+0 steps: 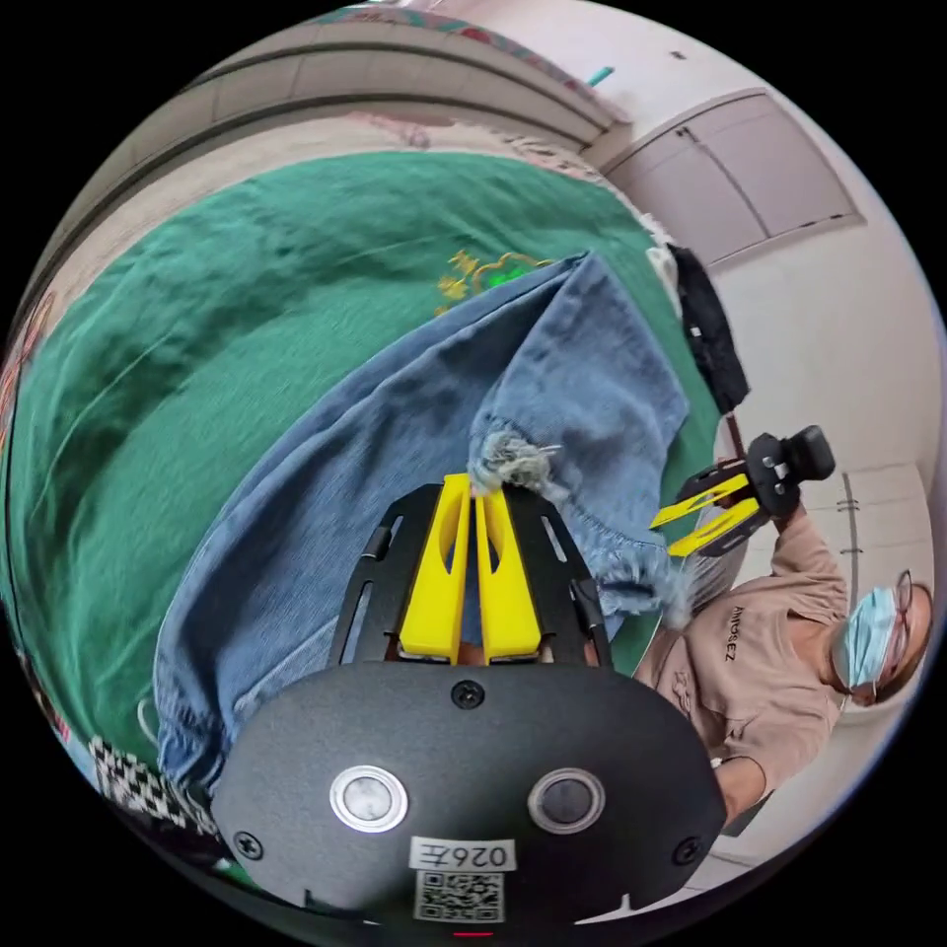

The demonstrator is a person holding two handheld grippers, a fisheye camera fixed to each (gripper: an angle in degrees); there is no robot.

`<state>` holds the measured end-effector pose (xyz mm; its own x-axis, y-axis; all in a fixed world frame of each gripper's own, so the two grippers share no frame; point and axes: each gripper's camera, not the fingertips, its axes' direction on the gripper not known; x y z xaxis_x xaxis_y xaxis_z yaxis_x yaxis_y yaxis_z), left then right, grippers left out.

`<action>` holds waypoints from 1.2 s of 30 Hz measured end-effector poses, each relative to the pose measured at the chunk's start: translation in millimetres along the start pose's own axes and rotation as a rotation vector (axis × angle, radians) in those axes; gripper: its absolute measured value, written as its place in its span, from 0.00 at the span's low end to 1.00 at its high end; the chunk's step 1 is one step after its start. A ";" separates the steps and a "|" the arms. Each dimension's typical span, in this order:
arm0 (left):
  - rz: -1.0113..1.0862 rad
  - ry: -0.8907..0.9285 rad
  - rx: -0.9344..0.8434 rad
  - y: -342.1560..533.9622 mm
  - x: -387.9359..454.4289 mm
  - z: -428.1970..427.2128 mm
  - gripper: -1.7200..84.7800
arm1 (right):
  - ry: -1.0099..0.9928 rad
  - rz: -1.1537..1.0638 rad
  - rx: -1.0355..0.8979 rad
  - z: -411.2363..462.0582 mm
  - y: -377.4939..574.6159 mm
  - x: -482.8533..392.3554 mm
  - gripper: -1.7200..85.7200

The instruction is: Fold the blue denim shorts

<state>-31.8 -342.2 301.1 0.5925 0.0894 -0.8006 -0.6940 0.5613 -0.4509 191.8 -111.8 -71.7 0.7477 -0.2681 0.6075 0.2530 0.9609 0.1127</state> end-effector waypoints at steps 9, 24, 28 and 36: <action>0.202 -0.150 0.268 36.2 94.9 -27.6 0.01 | 0.144 0.226 0.234 -53.4 20.7 37.3 0.04; 0.075 -0.322 0.136 15.6 120.6 18.8 0.01 | 0.137 0.514 0.276 -99.8 131.5 186.2 0.01; -0.017 -0.274 0.099 4.4 116.1 24.7 0.01 | 0.209 0.530 0.340 -130.4 149.4 183.6 0.01; 0.132 -0.010 0.330 -51.1 192.4 -1.3 0.09 | 0.124 0.571 0.445 -168.9 191.5 212.1 0.09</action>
<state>117.2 -354.8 169.6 0.5119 0.1858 -0.8387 -0.5962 0.7797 -0.1911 502.5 3.7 -54.1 0.7588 0.3024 0.5769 -0.4506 0.8833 0.1297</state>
